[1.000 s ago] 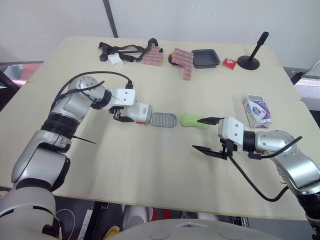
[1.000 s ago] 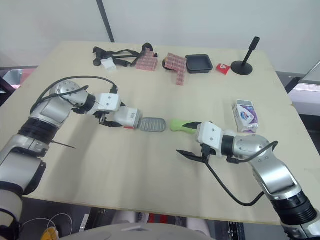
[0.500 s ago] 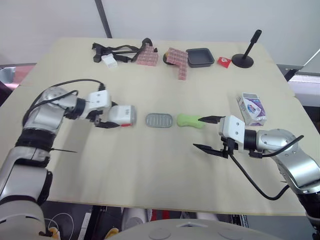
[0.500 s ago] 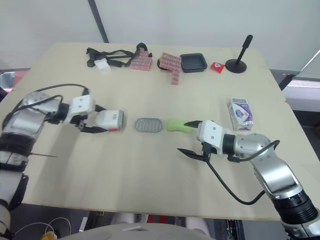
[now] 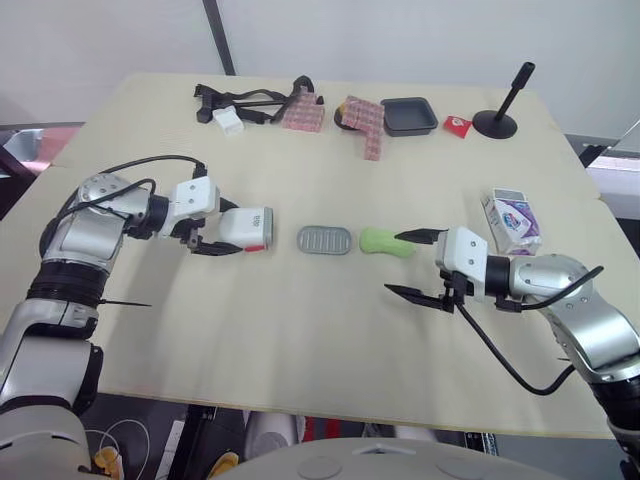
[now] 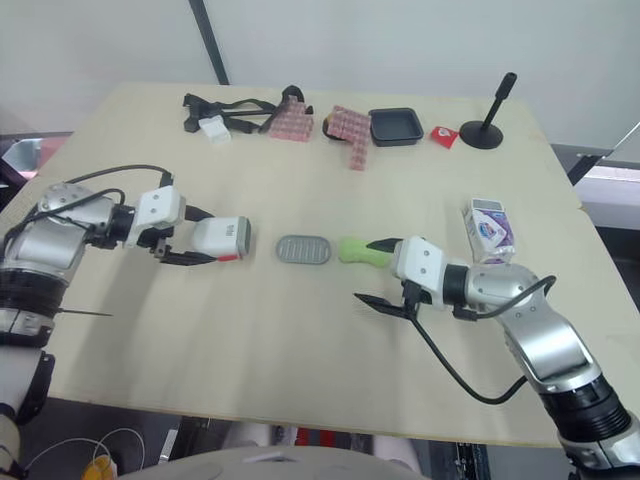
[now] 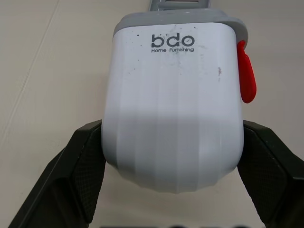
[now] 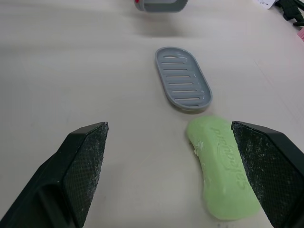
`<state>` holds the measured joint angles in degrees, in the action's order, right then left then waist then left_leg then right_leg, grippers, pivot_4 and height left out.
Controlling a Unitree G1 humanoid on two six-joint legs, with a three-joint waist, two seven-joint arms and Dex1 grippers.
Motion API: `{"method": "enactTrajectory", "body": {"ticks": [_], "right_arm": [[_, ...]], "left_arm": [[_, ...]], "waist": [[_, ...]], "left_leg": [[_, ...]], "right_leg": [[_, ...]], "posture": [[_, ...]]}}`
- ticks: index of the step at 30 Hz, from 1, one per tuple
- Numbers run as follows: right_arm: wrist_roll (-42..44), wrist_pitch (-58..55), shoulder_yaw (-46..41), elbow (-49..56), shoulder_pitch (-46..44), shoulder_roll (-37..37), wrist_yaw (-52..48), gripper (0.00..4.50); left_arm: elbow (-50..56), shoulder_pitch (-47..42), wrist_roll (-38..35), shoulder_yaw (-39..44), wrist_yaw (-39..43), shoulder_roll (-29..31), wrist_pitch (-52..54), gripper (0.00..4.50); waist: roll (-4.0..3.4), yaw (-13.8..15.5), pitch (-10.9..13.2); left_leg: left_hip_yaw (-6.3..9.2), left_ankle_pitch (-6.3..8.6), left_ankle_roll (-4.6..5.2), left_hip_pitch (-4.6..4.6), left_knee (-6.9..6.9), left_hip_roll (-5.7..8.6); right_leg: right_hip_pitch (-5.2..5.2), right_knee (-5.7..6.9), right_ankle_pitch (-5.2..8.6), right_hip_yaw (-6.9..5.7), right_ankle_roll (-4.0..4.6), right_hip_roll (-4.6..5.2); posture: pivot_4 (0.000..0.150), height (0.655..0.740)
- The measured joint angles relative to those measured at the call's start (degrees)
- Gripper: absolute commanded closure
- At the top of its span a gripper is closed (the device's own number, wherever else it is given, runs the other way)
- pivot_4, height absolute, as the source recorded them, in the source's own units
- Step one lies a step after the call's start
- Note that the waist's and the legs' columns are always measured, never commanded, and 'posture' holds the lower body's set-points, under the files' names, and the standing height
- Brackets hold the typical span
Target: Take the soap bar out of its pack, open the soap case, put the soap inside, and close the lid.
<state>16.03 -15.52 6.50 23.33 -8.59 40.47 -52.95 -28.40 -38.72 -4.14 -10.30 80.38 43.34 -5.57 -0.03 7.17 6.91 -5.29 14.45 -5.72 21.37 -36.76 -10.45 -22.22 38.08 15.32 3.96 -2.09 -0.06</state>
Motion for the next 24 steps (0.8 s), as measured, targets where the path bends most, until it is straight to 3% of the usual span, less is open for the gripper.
{"method": "enactTrajectory", "body": {"ticks": [3,5,16,24], "right_arm": [[-0.2,0.1,0.1,0.0,0.0,-0.1,0.0,0.04],[-0.4,0.1,0.2,0.0,0.0,-0.1,0.0,0.00],[-1.2,0.1,0.2,0.0,0.1,-0.2,0.2,0.00],[-1.3,0.1,0.6,0.0,0.2,-0.3,0.4,0.00]], "left_arm": [[-2.1,0.0,1.8,-1.5,-1.3,-1.3,-2.3,1.03],[-3.7,-0.1,2.7,-1.9,-2.2,-2.8,-2.9,0.02],[-14.0,-3.0,5.1,-3.2,-2.3,-3.1,-9.7,0.01],[-16.4,-3.4,5.3,-2.8,-1.7,0.3,-13.9,0.01]], "waist": [[0.00,0.1,0.0],[0.00,0.1,0.0],[0.00,0.0,0.0],[0.01,-0.2,0.0]], "left_leg": [[-0.01,0.00,0.00,0.03,0.00,0.00],[0.00,0.00,0.00,0.03,0.00,0.00],[0.00,0.00,0.00,0.00,0.00,-0.01],[0.00,0.00,0.00,-0.07,0.00,-0.01]], "right_leg": [[0.02,-0.02,0.00,0.02,0.00,-0.01],[0.03,-0.01,0.00,0.02,0.00,-0.02],[0.03,0.00,0.00,0.02,0.00,-0.02],[0.02,-0.01,0.00,0.00,0.00,0.00]], "posture": [[0.150,0.7400],[0.150,0.7400],[0.150,0.7400],[0.150,0.7400]]}}
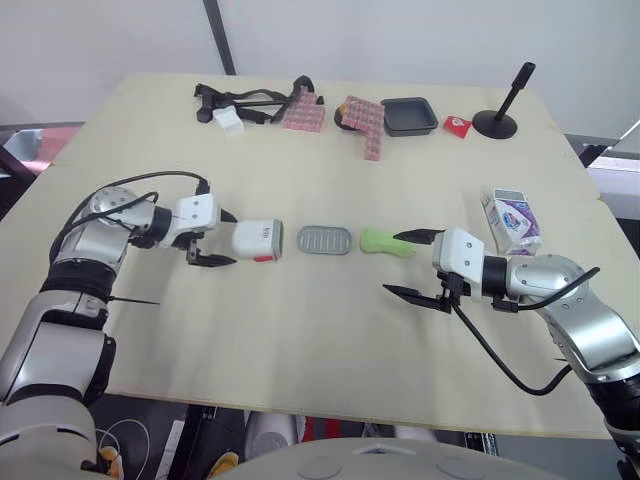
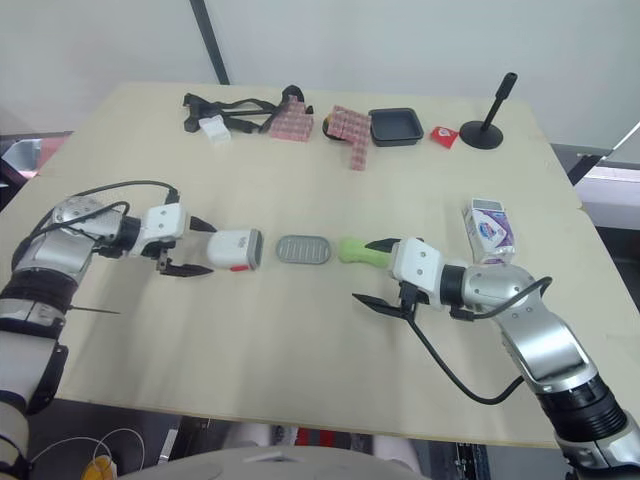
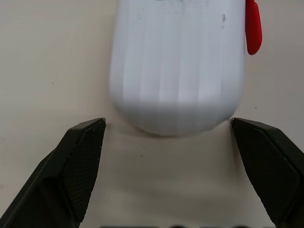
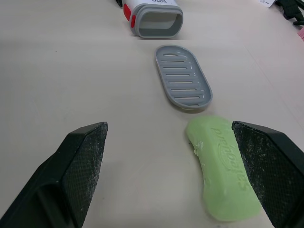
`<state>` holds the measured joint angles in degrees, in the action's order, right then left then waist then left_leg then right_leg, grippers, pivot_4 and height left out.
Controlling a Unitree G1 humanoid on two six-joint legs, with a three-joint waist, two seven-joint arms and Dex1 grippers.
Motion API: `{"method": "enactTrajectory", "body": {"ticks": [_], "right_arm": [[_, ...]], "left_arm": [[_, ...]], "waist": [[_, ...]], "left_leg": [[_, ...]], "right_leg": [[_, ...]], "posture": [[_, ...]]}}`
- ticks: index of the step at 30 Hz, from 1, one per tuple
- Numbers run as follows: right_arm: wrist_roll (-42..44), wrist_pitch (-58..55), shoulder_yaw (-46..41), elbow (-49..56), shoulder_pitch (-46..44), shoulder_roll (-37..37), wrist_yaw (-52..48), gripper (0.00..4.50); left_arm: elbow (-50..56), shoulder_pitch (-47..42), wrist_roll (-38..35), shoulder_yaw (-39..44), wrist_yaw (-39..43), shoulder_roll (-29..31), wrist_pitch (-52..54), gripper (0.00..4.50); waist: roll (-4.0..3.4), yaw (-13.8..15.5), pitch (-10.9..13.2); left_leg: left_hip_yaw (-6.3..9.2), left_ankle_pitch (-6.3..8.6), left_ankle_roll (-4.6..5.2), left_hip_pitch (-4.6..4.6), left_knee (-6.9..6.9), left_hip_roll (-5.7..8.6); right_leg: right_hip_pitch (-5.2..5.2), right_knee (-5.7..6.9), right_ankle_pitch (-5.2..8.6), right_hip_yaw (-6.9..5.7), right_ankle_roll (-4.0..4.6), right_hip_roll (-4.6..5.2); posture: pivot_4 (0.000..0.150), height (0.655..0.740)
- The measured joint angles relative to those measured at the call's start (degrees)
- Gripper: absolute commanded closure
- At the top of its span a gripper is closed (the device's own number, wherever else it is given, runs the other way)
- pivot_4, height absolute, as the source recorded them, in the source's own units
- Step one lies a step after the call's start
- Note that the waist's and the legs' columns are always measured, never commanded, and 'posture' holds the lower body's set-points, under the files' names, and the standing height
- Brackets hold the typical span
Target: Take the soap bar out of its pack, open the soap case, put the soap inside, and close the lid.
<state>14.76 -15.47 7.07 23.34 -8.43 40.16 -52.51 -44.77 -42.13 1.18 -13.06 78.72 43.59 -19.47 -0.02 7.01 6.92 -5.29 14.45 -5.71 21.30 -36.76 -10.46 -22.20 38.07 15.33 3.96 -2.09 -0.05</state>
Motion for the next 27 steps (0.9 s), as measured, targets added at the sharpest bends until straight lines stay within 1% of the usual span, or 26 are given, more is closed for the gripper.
{"method": "enactTrajectory", "body": {"ticks": [5,9,11,14,17,21,25,27], "right_arm": [[0.2,-1.6,-0.2,0.3,-0.3,0.0,0.5,0.00],[0.5,-7.4,-0.8,1.8,-2.5,0.7,1.9,0.00],[0.6,-10.7,-0.9,3.1,-3.9,1.8,2.3,0.00],[0.6,-14.9,-0.9,3.9,-6.0,3.2,2.7,0.00],[1.4,-19.1,-0.9,5.0,-7.6,5.4,2.2,0.00],[2.6,-23.4,-1.1,6.7,-8.4,8.1,1.2,0.00],[4.8,-29.1,-1.2,7.6,-12.0,9.4,1.1,0.00],[5.8,-31.9,-0.9,7.6,-14.1,9.4,1.2,0.00]], "left_arm": [[0.8,-0.6,-0.8,2.0,0.6,3.7,1.2,0.01],[8.5,0.7,-8.3,6.8,3.0,3.4,10.0,0.01],[14.4,2.8,-13.0,10.1,2.1,0.8,13.7,0.01],[20.9,6.4,-19.0,12.2,0.1,-4.2,19.2,0.01],[28.1,10.2,-22.7,12.3,-0.2,-6.5,23.3,0.01],[34.8,13.4,-23.9,11.4,-0.8,-8.7,24.3,0.01],[35.4,15.4,-22.6,9.2,-1.8,-11.9,21.5,0.01],[35.4,15.4,-21.9,8.6,-2.4,-12.3,21.4,0.01]], "waist": [[0.00,-0.2,0.0],[-0.01,-0.1,0.0],[-0.03,-0.1,0.0],[-0.02,-0.1,0.0],[0.00,-0.2,0.0],[-0.03,0.2,0.0],[-0.03,0.4,0.0],[-0.04,0.4,0.0]], "left_leg": [[0.00,0.00,0.00,-0.10,0.01,-0.01],[0.00,0.00,0.00,-0.20,0.01,0.02],[-0.01,0.00,0.00,-0.21,0.02,0.03],[-0.01,0.00,0.00,0.10,0.01,0.02],[-0.01,0.01,-0.02,0.10,0.02,-0.04],[-0.01,0.02,-0.02,0.08,0.02,-0.02],[-0.02,0.00,-0.03,0.03,0.00,-0.04],[-0.02,0.00,-0.03,0.01,0.01,-0.04]], "right_leg": [[-0.02,0.00,0.00,0.00,0.00,0.00],[-0.02,0.03,0.00,-0.06,0.00,0.05],[0.01,0.03,0.00,-0.01,0.00,0.05],[0.04,-0.02,0.00,0.05,0.00,-0.01],[0.05,-0.06,0.00,0.09,0.00,-0.12],[0.08,-0.08,0.00,0.09,-0.01,-0.13],[0.09,-0.02,-0.01,0.10,-0.01,-0.12],[0.08,0.00,-0.01,0.11,-0.01,-0.13]], "posture": [[0.150,0.7400],[0.150,0.7400],[0.150,0.7400],[0.150,0.7400],[0.150,0.7400],[0.150,0.7400],[0.150,0.7400],[0.150,0.7400]]}}
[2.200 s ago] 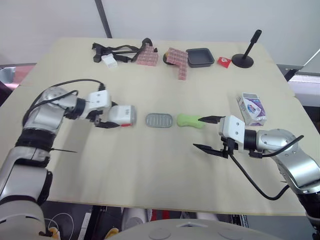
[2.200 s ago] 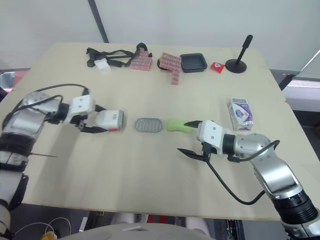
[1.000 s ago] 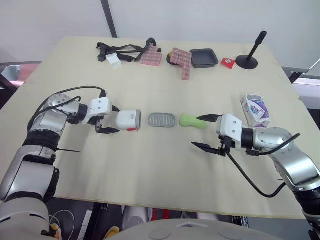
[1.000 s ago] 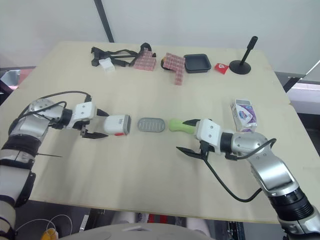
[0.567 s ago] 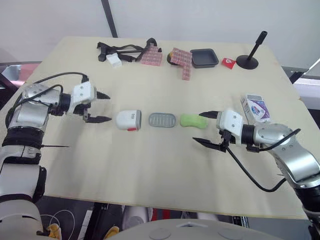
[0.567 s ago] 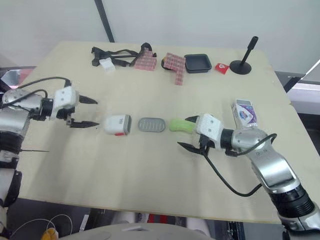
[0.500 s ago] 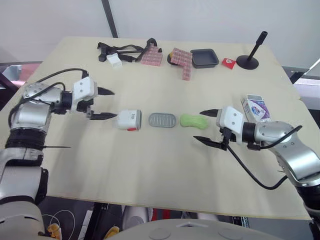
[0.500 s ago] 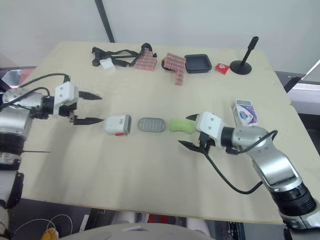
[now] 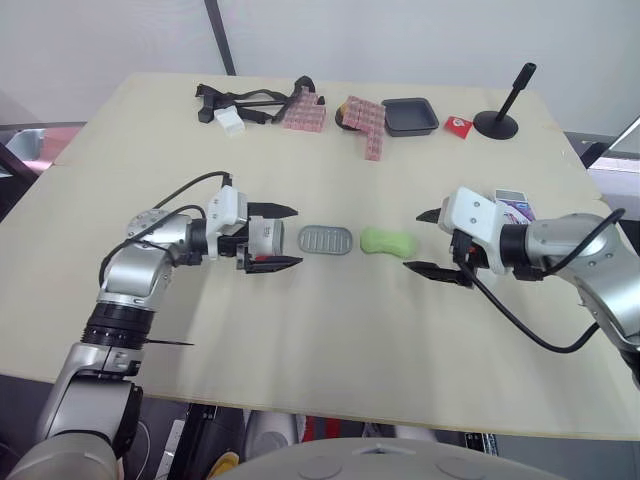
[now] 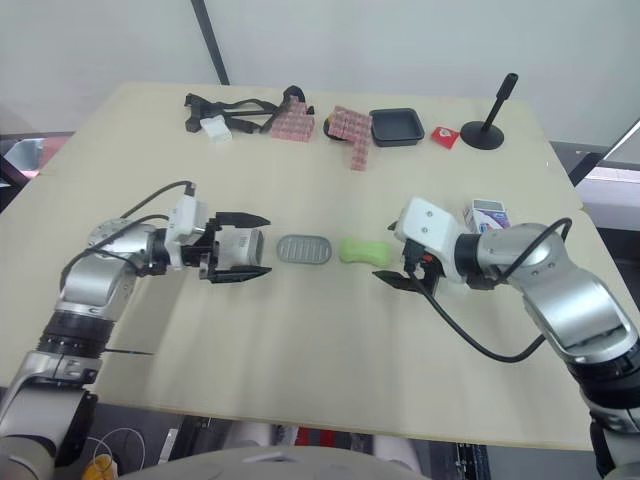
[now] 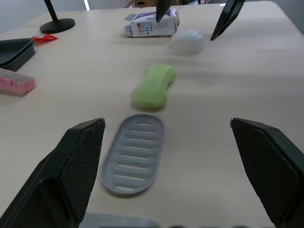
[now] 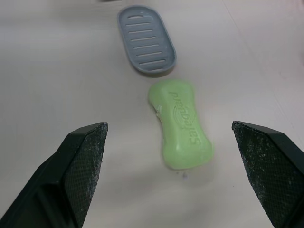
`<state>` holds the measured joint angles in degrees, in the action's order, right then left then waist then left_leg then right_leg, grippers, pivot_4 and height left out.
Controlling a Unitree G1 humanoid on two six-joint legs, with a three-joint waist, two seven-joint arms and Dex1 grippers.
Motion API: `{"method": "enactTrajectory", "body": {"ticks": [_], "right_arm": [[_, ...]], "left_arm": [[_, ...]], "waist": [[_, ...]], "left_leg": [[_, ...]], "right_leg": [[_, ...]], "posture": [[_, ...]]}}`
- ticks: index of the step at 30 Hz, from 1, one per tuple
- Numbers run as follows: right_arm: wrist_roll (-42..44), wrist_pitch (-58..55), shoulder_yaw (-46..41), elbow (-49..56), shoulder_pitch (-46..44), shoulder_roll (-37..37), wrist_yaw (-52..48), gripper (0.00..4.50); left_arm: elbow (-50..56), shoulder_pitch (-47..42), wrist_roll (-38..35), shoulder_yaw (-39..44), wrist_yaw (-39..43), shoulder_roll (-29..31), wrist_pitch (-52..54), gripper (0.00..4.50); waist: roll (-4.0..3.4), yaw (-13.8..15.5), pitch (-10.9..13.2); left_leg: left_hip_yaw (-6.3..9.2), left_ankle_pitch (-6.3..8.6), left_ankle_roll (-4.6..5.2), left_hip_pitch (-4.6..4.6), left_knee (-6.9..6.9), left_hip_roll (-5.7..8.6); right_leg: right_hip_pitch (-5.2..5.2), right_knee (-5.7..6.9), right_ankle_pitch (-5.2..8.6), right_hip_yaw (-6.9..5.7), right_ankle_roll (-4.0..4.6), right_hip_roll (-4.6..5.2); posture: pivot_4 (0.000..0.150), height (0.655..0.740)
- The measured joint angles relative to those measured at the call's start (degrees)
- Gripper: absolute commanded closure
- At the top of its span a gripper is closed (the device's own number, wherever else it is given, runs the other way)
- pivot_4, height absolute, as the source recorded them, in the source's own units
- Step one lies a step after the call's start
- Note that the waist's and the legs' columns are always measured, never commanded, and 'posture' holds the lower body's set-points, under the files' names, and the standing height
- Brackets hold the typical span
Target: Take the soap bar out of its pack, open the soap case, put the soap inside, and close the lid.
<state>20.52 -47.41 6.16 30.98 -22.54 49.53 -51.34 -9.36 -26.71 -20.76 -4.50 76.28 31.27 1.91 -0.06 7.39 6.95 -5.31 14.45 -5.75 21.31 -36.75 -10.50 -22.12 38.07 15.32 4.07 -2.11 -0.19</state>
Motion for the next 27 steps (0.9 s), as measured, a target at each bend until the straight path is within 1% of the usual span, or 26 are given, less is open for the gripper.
{"method": "enactTrajectory", "body": {"ticks": [5,8,10,18,23,27], "right_arm": [[0.9,-5.1,2.8,-0.6,-5.7,-0.1,0.0,0.00],[-1.4,-6.4,10.0,-4.0,-10.7,-0.2,-0.3,0.00],[-3.0,-6.8,13.4,-7.0,-12.8,-1.2,-0.3,0.00],[-7.9,-4.3,19.8,-16.6,-18.2,-4.6,-1.6,0.00],[-9.6,-2.1,21.6,-19.5,-20.5,-6.2,-3.4,0.00],[-11.4,-1.3,24.9,-22.1,-22.0,-7.5,-5.5,0.00]], "left_arm": [[0.1,-0.2,0.7,-0.1,-0.9,0.0,-0.9,0.01],[0.0,-0.3,1.3,-0.1,-1.3,0.2,-1.4,0.01],[0.0,-0.3,1.7,0.0,-1.7,0.6,-1.6,0.01],[-0.2,1.6,3.3,0.5,-3.6,2.7,-3.5,0.01],[-0.1,2.2,3.5,0.7,-4.3,2.8,-3.8,0.01],[0.2,2.7,3.5,0.9,-5.3,2.9,-3.8,0.01]], "waist": [[0.00,0.1,0.0],[-0.01,0.0,0.0],[-0.01,0.1,0.0],[-0.02,0.1,0.0],[-0.02,0.1,0.0],[-0.02,0.0,0.0]], "left_leg": [[-0.01,0.00,0.00,-0.01,0.00,0.00],[-0.03,0.00,0.00,-0.27,-0.01,0.00],[-0.03,-0.01,-0.01,-0.25,-0.02,0.00],[-0.03,0.00,-0.01,-0.24,-0.02,0.00],[-0.03,0.00,-0.01,-0.27,-0.03,0.00],[-0.04,0.00,0.00,-0.26,-0.05,0.00]], "right_leg": [[0.01,-0.01,0.00,0.02,0.00,-0.20],[0.00,0.05,0.00,0.02,0.00,-0.22],[0.00,0.05,0.00,0.03,0.00,-0.22],[-0.05,0.08,0.00,0.01,0.01,-0.22],[-0.07,0.12,0.01,0.00,0.01,-0.21],[-0.07,0.14,0.01,0.01,0.02,-0.22]], "posture": [[0.150,0.7400],[0.150,0.7400],[0.150,0.7400],[0.150,0.7400],[0.150,0.7400],[0.150,0.7400]]}}
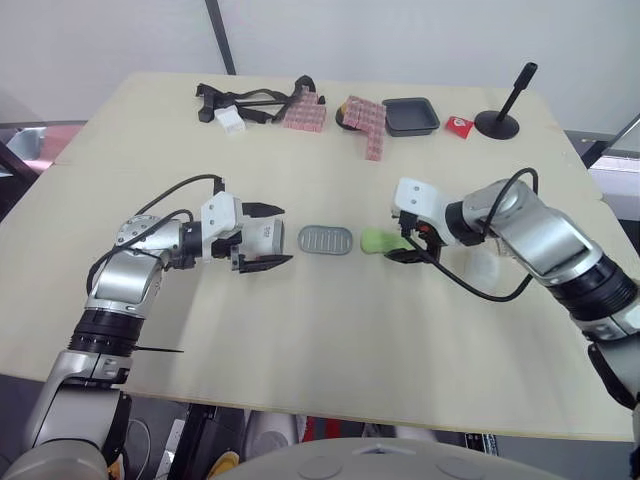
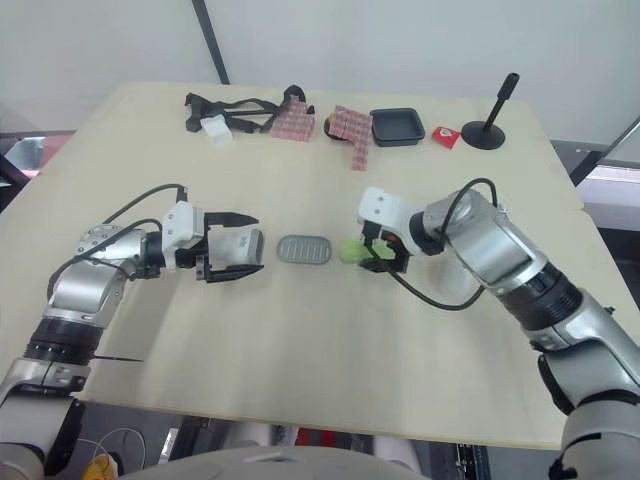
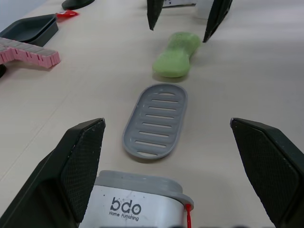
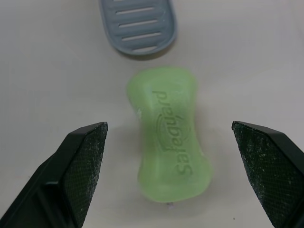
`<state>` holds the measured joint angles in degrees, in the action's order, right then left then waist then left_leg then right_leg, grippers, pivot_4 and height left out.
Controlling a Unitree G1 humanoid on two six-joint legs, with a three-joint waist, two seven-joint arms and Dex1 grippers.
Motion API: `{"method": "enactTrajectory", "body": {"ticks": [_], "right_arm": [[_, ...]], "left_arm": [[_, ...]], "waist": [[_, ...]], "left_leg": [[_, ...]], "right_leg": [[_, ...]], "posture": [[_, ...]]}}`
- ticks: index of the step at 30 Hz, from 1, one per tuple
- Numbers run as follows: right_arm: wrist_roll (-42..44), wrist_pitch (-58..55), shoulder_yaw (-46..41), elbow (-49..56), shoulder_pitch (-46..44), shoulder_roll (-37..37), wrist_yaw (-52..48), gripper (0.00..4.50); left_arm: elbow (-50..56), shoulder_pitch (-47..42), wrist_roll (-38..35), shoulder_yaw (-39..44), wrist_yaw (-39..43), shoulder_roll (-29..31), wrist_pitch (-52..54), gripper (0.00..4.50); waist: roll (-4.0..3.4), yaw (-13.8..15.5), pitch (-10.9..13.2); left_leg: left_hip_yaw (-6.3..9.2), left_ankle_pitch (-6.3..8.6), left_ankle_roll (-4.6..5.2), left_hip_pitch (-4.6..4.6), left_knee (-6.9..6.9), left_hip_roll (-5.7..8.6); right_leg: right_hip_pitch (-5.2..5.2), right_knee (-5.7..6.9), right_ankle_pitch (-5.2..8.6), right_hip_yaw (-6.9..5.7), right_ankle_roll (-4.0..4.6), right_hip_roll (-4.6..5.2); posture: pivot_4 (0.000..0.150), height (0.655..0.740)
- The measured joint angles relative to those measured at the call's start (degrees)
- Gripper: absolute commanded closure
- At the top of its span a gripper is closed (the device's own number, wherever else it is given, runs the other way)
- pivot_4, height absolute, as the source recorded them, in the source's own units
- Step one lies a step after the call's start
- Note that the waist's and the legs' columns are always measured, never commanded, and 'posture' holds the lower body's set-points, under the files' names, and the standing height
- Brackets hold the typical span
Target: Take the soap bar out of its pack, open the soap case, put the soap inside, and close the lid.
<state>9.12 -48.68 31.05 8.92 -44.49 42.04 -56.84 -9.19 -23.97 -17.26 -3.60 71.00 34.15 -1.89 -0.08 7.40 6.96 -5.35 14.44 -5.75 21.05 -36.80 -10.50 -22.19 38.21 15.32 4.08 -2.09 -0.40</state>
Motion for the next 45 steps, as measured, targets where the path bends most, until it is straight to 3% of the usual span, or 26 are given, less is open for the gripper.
{"method": "enactTrajectory", "body": {"ticks": [14,45], "right_arm": [[-8.2,2.4,6.6,-9.8,-5.1,-6.1,-3.6,0.00],[-10.9,2.6,6.5,-10.6,-5.0,-7.0,-5.5,0.00]], "left_arm": [[1.6,1.4,0.0,0.0,-2.2,0.0,0.0,0.01],[1.7,1.7,0.0,0.0,-2.2,0.0,0.0,0.01]], "waist": [[0.00,-0.4,0.0],[0.00,-0.7,0.0]], "left_leg": [[-0.01,-0.01,0.00,0.00,-0.04,-0.01],[-0.02,-0.02,0.01,0.00,-0.07,-0.02]], "right_leg": [[-0.07,0.10,0.00,-0.06,0.01,0.02],[-0.10,0.16,0.00,-0.02,0.02,0.02]], "posture": [[0.150,0.7400],[0.150,0.7400]]}}
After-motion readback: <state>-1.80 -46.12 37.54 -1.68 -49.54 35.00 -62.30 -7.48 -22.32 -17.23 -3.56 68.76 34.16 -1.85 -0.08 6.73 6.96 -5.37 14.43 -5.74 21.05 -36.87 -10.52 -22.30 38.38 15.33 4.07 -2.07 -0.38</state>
